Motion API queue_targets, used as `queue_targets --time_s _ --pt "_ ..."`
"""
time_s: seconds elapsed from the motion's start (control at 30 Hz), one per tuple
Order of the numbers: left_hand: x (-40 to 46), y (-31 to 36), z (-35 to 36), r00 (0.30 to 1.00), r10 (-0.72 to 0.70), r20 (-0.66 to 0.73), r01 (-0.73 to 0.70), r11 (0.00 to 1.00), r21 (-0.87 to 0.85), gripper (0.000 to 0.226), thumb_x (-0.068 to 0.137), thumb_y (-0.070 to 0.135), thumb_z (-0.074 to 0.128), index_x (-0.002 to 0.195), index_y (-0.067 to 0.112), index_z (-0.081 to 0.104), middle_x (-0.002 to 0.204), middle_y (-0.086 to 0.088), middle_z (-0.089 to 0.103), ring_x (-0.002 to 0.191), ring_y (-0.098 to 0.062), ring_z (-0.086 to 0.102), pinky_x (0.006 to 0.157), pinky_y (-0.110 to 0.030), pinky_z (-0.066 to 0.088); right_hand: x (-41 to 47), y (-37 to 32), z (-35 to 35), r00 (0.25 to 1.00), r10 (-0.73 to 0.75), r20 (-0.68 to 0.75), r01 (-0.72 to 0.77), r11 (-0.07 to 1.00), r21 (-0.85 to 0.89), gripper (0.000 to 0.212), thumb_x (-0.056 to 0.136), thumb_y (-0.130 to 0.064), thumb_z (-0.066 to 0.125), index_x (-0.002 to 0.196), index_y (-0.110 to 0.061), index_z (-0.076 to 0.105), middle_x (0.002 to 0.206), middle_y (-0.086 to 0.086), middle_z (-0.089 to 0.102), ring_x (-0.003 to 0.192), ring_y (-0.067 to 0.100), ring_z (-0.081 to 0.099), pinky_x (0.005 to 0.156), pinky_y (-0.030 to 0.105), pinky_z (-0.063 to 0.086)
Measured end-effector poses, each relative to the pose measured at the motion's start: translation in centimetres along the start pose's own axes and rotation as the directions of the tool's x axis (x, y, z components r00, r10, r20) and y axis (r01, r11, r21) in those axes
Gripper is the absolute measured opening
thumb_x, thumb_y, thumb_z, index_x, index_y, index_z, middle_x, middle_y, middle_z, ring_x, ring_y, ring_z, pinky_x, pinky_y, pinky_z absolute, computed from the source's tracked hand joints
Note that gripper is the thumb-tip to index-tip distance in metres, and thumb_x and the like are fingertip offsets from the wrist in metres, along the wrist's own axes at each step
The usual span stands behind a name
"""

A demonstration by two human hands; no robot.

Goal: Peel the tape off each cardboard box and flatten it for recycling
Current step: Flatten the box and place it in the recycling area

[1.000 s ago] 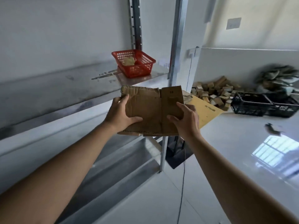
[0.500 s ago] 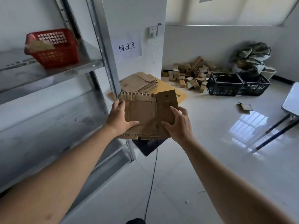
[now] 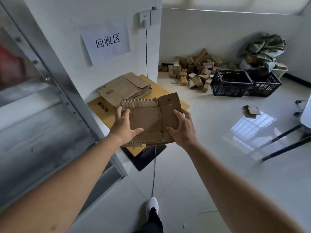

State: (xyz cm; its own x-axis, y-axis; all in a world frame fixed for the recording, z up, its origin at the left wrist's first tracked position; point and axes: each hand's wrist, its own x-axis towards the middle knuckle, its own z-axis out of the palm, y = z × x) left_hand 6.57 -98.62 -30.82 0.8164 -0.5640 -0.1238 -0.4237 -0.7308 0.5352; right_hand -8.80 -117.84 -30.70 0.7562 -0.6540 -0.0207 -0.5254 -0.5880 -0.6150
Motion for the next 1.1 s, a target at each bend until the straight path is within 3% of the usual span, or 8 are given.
queue_targets --time_s 0.33,0.47,0.57,0.63,0.77,1.1 --pt "15.7 -1.1 -0.4 0.992 -0.124 0.009 0.124 0.992 0.003 0.107 0.084 0.048 0.082 0.163 0.012 0.019 0.17 -0.009 -0.006 0.156 -0.035 0.018 0.119 -0.048 0.034 16.8 -2.2 3.5 0.991 0.002 0.137 -0.002 1.0 -0.004 0.084 0.09 -0.02 0.075 0.161 -0.029 0.032 0.17 -0.002 0.014 0.151 0.024 0.031 0.109 0.041 0.048" --pt "20.3 -2.0 -0.1 0.98 -0.198 -0.011 0.198 0.98 0.008 0.108 0.083 0.05 0.082 0.163 0.013 0.019 0.169 -0.009 -0.006 0.154 -0.038 0.023 0.116 -0.048 0.038 22.7 -2.9 5.5 0.981 -0.038 0.192 0.041 0.999 -0.012 0.085 0.089 -0.02 0.076 0.161 -0.032 0.033 0.17 -0.006 0.012 0.148 0.021 0.034 0.094 0.027 0.045" --pt "23.9 -2.7 0.3 0.966 -0.257 -0.029 0.257 0.966 -0.014 0.109 0.082 0.05 0.083 0.163 0.014 0.019 0.169 -0.009 -0.007 0.154 -0.038 0.021 0.117 -0.05 0.036 27.7 -3.3 7.2 0.966 -0.071 0.248 0.076 0.997 -0.009 0.085 0.089 -0.02 0.075 0.161 -0.033 0.032 0.17 -0.007 0.011 0.147 0.022 0.035 0.093 0.03 0.049" --pt "26.4 -3.3 0.6 0.95 -0.31 -0.034 0.309 0.951 -0.028 0.109 0.083 0.05 0.082 0.163 0.016 0.018 0.169 -0.007 -0.01 0.154 -0.038 0.022 0.119 -0.051 0.036 31.4 -3.7 8.5 0.953 -0.103 0.286 0.11 0.994 -0.009 0.085 0.088 -0.021 0.075 0.161 -0.033 0.032 0.171 -0.008 0.01 0.146 0.021 0.037 0.092 0.035 0.054" --pt "31.4 -4.6 1.4 0.902 -0.43 -0.037 0.429 0.902 -0.04 0.107 0.083 0.052 0.082 0.163 0.018 0.019 0.168 -0.006 -0.009 0.153 -0.041 0.023 0.119 -0.054 0.037 38.8 -4.2 11.5 0.913 -0.15 0.379 0.174 0.984 -0.029 0.084 0.089 -0.024 0.076 0.16 -0.035 0.033 0.17 -0.01 0.011 0.144 0.018 0.039 0.082 0.029 0.049" --pt "39.9 -7.8 4.2 0.77 -0.633 -0.079 0.629 0.774 -0.073 0.104 0.08 0.055 0.083 0.161 0.023 0.026 0.168 -0.014 -0.001 0.148 -0.041 0.032 0.118 -0.049 0.034 51.7 -5.8 19.7 0.787 -0.262 0.558 0.318 0.948 -0.004 0.077 0.09 -0.031 0.076 0.157 -0.034 0.039 0.169 -0.011 0.016 0.137 0.014 0.048 0.089 0.025 0.045"
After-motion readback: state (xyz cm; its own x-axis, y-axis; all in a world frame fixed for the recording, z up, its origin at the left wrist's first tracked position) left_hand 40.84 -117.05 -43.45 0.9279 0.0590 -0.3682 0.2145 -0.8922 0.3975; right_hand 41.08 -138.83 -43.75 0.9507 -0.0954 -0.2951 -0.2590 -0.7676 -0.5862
